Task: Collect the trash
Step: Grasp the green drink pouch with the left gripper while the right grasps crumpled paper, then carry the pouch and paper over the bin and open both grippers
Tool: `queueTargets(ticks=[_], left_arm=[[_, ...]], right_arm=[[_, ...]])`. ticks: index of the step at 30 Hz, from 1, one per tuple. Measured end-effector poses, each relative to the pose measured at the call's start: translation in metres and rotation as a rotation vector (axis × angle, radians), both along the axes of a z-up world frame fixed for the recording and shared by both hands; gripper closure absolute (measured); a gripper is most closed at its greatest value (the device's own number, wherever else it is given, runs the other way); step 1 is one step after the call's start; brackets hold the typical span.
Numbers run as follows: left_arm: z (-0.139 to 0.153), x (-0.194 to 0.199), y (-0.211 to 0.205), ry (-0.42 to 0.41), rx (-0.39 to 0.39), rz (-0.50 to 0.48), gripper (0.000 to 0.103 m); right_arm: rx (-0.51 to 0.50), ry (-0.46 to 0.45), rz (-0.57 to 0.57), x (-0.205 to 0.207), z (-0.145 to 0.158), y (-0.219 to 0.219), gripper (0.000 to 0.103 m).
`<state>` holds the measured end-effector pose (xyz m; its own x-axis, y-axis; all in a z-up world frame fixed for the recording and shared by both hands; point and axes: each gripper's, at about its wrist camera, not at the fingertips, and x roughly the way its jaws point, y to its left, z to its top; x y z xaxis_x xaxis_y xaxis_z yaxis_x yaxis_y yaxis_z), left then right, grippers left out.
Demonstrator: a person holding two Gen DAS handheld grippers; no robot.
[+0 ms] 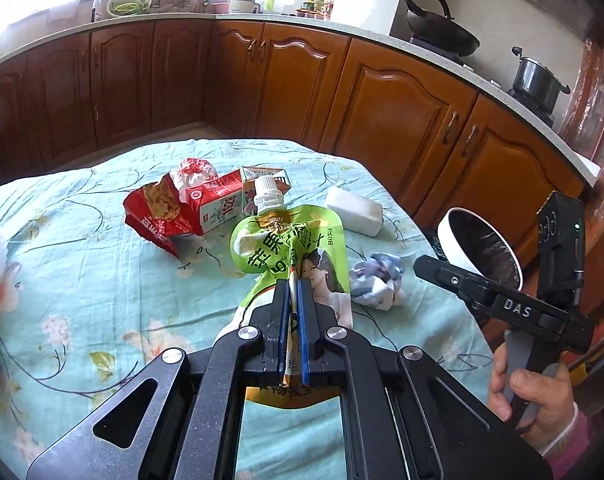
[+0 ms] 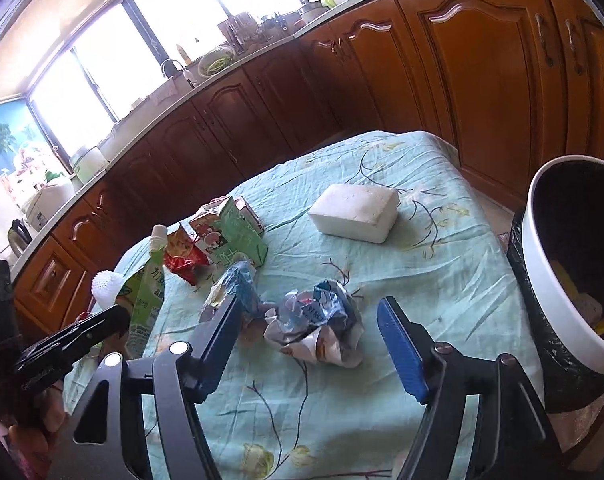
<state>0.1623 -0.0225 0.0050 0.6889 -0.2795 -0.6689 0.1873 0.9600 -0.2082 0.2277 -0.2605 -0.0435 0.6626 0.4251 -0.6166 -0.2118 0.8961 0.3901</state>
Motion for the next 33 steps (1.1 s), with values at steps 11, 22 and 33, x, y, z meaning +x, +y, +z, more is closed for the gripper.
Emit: queueTargets(ticks=[11, 22, 33], left_arm=[[0.01, -0.004, -0.008, -0.021, -0.015, -0.025, 0.1], [0.006, 0.0, -0.076, -0.023, -0.003, -0.167, 0.1], [0.003, 0.01, -0.156, -0.017, 0.033, -0.329, 0.1]], right_arm=[[0.036, 0.133, 0.038, 0.023, -0.04, 0.009, 0.079], [0.035, 0.016, -0.088, -0.027, 0.003, -0.063, 0.08], [-0.002, -0.012, -0.276, -0.052, 0.014, -0.154, 0.08]])
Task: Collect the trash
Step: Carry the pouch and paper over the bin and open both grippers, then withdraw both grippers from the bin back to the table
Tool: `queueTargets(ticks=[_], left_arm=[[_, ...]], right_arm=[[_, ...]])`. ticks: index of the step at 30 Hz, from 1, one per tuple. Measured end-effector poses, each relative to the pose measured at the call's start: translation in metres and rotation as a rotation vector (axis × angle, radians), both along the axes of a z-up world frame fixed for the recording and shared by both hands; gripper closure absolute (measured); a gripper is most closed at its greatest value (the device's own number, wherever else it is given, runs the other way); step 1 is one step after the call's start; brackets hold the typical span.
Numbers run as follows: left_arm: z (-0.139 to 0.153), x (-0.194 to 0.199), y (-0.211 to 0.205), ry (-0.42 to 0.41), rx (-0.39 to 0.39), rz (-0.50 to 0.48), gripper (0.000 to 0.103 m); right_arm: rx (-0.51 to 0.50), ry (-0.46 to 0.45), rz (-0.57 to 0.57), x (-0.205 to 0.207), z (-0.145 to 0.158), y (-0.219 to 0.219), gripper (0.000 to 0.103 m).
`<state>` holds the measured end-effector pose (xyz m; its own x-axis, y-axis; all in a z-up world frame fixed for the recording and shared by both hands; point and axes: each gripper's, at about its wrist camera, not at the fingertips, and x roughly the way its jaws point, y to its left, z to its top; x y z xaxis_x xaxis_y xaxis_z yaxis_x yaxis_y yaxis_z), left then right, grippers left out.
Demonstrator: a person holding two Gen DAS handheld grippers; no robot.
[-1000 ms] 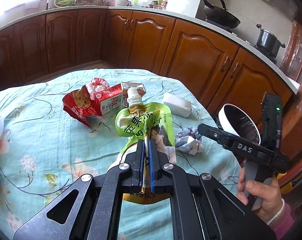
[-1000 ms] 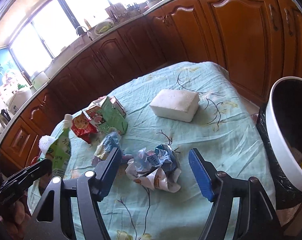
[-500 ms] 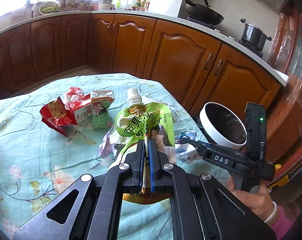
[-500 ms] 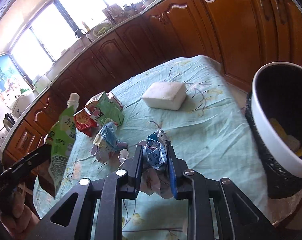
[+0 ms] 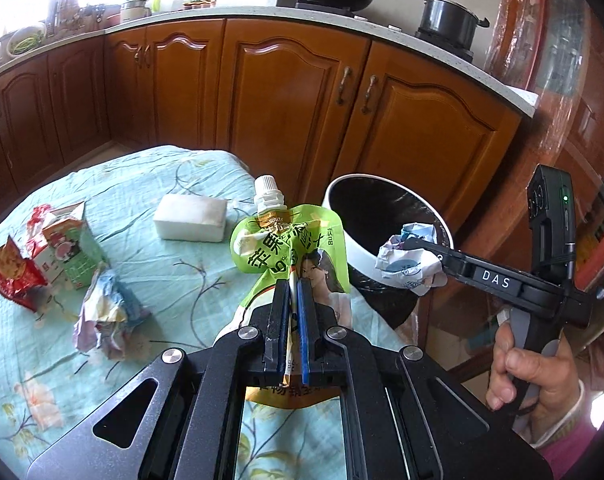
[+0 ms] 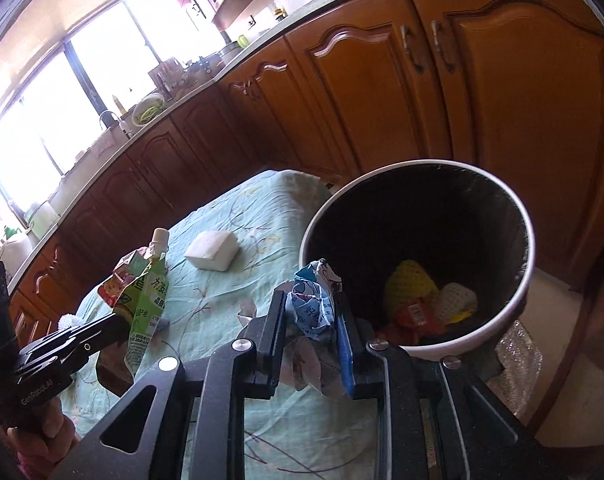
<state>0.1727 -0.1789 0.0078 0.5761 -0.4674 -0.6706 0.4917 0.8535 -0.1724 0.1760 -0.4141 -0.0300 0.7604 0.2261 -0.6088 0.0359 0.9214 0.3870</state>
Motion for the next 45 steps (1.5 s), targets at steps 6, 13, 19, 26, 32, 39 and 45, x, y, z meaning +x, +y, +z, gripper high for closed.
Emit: queueTargets(ticks=[6, 13, 19, 26, 32, 39, 45], left_arm=[[-0.001, 0.012, -0.04, -0.001, 0.024, -0.075, 0.1], [-0.001, 0.03, -0.082, 0.007, 0.053, -0.142, 0.1], [-0.003, 0.047, -0.115, 0.034, 0.078, -0.187, 0.1], [-0.007, 0.065, -0.145, 0.062, 0.111, -0.221, 0.099], [-0.012, 0.08, -0.159, 0.085, 0.123, -0.227, 0.1], [-0.019, 0.09, -0.175, 0.098, 0.146, -0.226, 0.099], [-0.022, 0.094, -0.176, 0.121, 0.133, -0.222, 0.097]], right_arm=[[-0.015, 0.006, -0.068, 0.002, 0.0, -0.03, 0.08], [-0.027, 0.018, -0.107, 0.01, -0.003, -0.052, 0.08], [-0.034, 0.023, -0.122, 0.02, -0.003, -0.066, 0.08], [-0.051, 0.04, -0.128, 0.031, -0.004, -0.074, 0.08], [-0.057, 0.06, -0.137, 0.039, -0.007, -0.08, 0.08], [-0.065, 0.074, -0.14, 0.042, -0.01, -0.085, 0.078], [-0.055, 0.074, -0.156, 0.041, -0.008, -0.092, 0.06]])
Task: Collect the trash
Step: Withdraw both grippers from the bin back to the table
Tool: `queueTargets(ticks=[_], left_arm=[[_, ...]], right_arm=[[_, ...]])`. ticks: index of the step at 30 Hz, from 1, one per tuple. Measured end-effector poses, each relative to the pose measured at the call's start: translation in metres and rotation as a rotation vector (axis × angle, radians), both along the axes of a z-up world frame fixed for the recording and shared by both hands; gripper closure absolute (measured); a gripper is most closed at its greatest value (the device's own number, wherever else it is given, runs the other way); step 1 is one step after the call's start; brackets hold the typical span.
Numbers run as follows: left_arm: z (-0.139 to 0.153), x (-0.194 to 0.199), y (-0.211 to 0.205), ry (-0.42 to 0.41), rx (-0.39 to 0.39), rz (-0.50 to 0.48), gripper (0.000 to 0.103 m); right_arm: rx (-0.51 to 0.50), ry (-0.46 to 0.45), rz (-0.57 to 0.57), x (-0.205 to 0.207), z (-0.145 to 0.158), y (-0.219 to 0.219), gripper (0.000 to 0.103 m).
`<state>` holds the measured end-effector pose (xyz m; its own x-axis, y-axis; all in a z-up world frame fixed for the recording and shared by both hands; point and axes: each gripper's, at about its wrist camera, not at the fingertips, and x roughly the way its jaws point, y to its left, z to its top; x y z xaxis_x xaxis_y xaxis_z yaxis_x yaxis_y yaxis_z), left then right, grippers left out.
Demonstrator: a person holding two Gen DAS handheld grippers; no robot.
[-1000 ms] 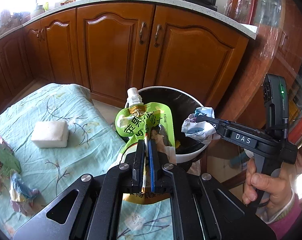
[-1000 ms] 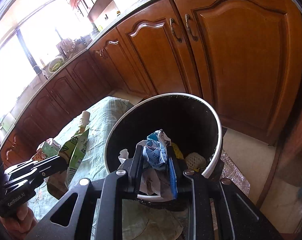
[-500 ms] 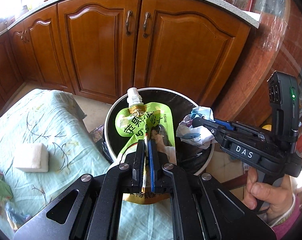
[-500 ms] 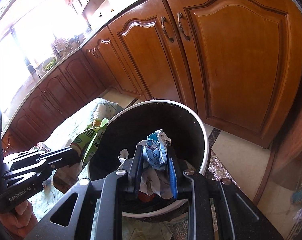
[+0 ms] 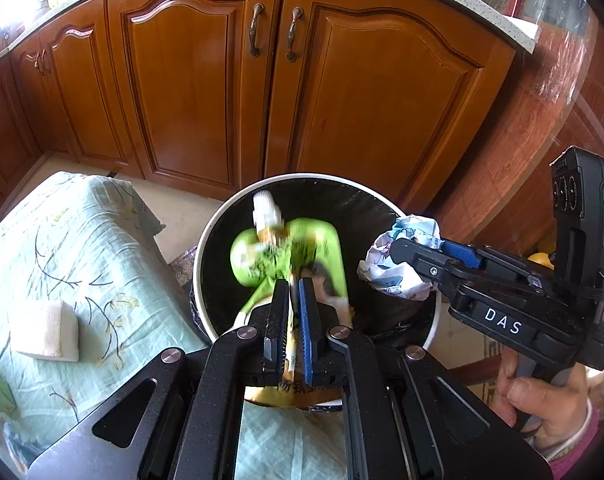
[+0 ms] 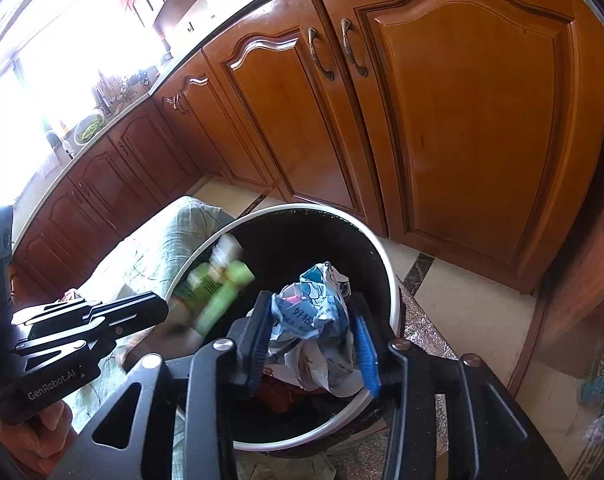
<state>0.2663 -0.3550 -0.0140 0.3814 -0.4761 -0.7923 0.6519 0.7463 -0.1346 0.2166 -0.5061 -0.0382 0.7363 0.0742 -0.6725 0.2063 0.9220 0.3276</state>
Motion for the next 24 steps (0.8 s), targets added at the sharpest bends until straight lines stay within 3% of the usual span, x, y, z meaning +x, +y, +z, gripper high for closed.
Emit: queueTargets(ticks=[4, 11, 19, 24], left_arm=[[0.003, -0.002, 0.008, -0.003, -0.025, 0.02, 0.081], [0.003, -0.014, 0.049, 0.018, -0.085, 0.094, 0.081], [0.0, -0.046, 0.117, 0.009, -0.138, 0.221, 0.075], [-0.002, -0.065, 0.158, -0.009, -0.143, 0.302, 0.068]], right_arm=[[0.01, -0.009, -0.006, -0.004, 0.001, -0.002, 0.052], [0.015, -0.035, -0.004, -0.013, 0.003, 0.004, 0.042], [0.072, -0.106, 0.044, -0.039, 0.006, 0.04, 0.013], [0.116, -0.107, 0.118, -0.043, 0.003, 0.076, 0.011]])
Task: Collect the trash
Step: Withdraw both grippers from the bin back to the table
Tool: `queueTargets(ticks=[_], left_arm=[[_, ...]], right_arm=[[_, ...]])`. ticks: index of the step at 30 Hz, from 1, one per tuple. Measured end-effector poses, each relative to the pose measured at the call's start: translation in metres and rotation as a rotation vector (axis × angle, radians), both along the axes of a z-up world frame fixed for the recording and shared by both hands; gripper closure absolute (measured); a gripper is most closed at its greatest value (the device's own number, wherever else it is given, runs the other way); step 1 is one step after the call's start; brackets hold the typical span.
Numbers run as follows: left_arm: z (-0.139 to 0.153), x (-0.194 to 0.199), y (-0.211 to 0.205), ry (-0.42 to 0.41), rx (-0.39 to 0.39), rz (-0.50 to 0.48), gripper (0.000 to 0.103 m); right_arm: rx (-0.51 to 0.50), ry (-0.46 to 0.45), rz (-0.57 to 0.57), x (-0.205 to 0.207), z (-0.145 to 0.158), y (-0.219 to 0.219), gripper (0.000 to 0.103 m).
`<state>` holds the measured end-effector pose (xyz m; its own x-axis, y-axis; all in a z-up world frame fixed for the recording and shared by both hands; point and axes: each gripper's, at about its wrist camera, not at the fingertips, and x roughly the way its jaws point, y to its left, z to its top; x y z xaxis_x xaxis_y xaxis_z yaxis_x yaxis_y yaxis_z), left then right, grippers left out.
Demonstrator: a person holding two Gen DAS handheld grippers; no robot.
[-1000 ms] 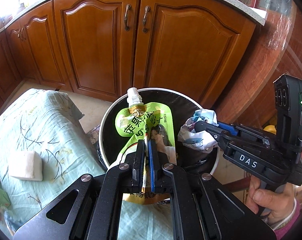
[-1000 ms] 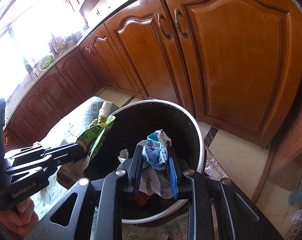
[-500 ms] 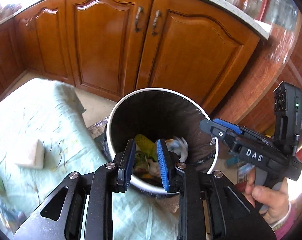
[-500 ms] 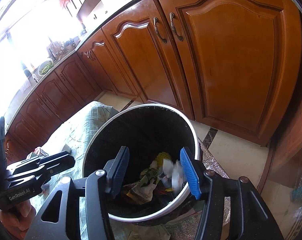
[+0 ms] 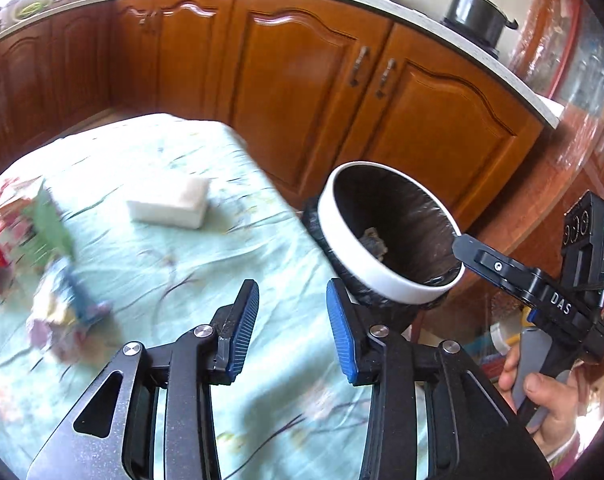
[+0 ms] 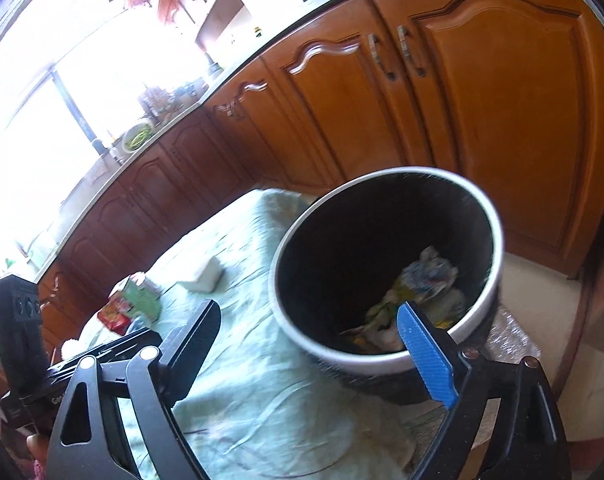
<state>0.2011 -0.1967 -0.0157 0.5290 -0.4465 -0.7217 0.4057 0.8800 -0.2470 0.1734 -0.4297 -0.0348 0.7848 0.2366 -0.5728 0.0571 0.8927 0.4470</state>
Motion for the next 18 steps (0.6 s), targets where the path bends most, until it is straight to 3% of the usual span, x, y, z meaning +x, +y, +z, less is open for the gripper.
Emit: queueTargets(ticks=[18], left_arm=[[-0.008, -0.02, 0.151, 0.003, -0.021, 0.299, 0.053]], right_arm=[[-0.032, 0.002, 0.271, 0.005, -0.005, 0.134, 0.01]])
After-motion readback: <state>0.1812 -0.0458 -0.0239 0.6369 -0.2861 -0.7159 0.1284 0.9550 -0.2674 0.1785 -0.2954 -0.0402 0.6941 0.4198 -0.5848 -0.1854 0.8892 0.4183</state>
